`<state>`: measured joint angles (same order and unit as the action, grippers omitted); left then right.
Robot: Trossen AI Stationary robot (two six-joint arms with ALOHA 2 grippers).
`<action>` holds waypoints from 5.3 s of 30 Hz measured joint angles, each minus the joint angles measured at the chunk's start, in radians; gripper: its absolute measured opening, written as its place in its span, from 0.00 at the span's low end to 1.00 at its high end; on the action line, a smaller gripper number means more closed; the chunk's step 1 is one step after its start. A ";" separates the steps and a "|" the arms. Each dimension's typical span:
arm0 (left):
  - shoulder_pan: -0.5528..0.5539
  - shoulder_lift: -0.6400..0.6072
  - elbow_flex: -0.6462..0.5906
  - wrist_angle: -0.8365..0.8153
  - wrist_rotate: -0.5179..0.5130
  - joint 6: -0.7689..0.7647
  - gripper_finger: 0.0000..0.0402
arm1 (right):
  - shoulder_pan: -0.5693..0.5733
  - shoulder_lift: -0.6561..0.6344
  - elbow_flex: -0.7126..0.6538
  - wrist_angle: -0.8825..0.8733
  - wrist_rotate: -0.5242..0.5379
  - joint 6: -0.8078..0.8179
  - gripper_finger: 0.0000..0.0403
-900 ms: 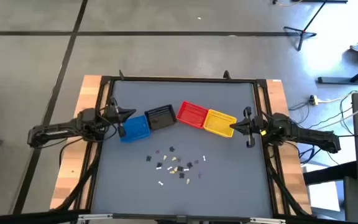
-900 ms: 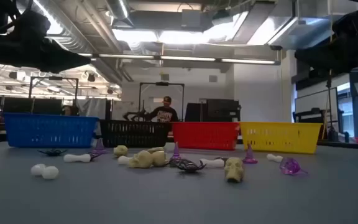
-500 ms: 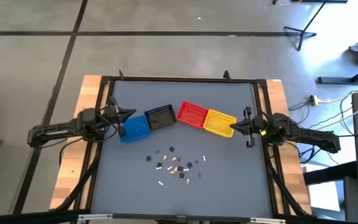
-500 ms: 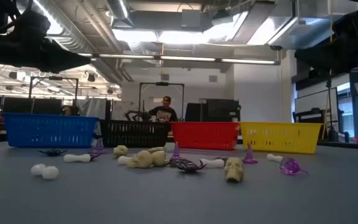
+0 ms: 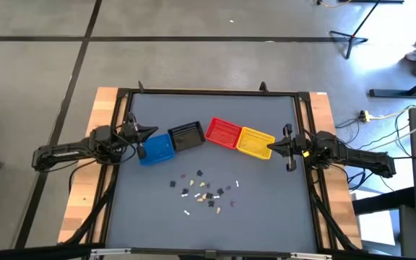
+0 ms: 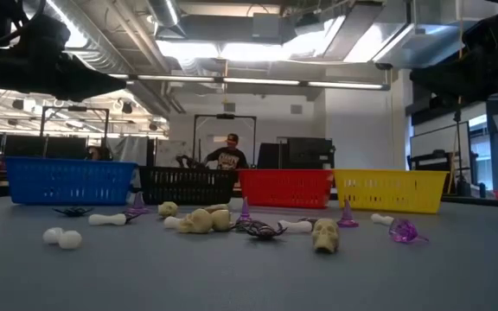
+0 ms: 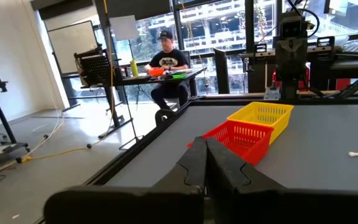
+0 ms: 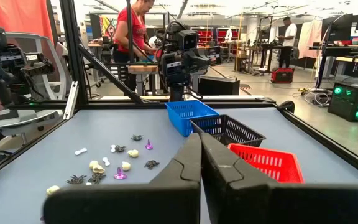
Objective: Sort Halloween decoration
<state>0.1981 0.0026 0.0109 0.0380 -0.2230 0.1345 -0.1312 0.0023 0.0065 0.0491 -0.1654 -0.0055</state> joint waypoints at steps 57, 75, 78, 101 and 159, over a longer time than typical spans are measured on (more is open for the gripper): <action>-0.001 0.005 0.000 0.137 0.142 -0.345 0.28 | 0.030 0.881 0.569 0.170 -0.295 0.341 0.47; -0.001 0.006 0.000 0.135 0.136 -0.343 0.28 | 0.373 1.438 0.916 -0.286 0.001 0.258 0.47; 0.000 0.006 0.000 0.132 0.136 -0.343 0.28 | 0.407 1.500 0.916 -0.282 0.034 0.258 0.47; -0.001 0.006 0.000 0.130 0.136 -0.342 0.28 | 0.458 1.694 0.917 -0.253 0.173 0.176 0.47; 0.000 0.006 0.000 0.130 0.135 -0.342 0.28 | 0.458 1.751 0.916 -0.215 0.185 0.148 0.19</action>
<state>0.1978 0.0086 0.0109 0.1675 -0.0875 -0.2077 0.3270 1.7531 0.9230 -0.1661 0.0193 0.1425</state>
